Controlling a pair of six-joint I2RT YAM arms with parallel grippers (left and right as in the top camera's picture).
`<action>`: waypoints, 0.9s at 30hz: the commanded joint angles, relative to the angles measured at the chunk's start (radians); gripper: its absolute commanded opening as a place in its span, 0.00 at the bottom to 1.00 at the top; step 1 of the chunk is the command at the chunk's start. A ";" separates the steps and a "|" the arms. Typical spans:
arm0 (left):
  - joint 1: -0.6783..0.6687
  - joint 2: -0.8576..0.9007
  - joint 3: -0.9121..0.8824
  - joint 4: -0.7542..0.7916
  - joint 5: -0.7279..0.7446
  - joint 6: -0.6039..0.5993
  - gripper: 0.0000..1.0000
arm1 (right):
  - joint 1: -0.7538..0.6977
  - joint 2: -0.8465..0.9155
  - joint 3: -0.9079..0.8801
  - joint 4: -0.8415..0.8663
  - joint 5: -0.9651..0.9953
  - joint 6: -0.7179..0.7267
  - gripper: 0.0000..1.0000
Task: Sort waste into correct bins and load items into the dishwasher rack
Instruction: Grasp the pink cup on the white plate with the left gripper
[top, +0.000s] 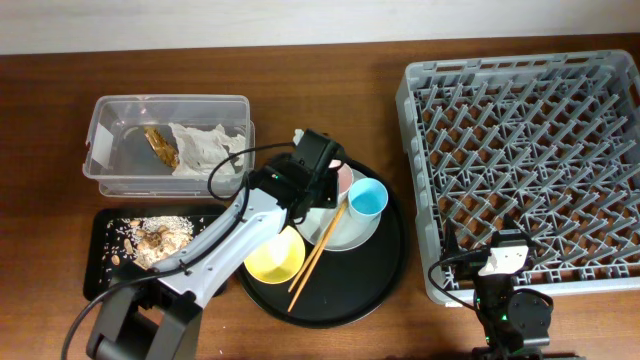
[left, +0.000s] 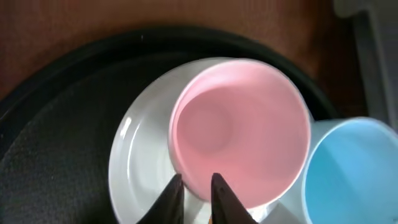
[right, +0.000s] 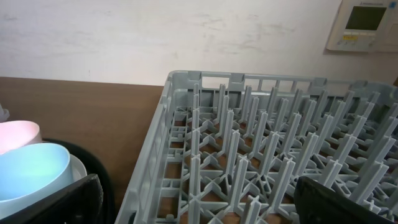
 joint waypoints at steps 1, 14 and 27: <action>0.002 0.014 0.009 0.024 -0.021 0.005 0.15 | -0.007 -0.005 -0.005 -0.005 0.002 0.001 0.99; 0.008 -0.019 0.085 0.040 -0.024 0.010 0.32 | -0.007 -0.005 -0.005 -0.005 0.002 0.001 0.99; 0.053 0.121 0.083 0.014 0.012 0.005 0.29 | -0.007 -0.005 -0.005 -0.005 0.002 0.002 0.99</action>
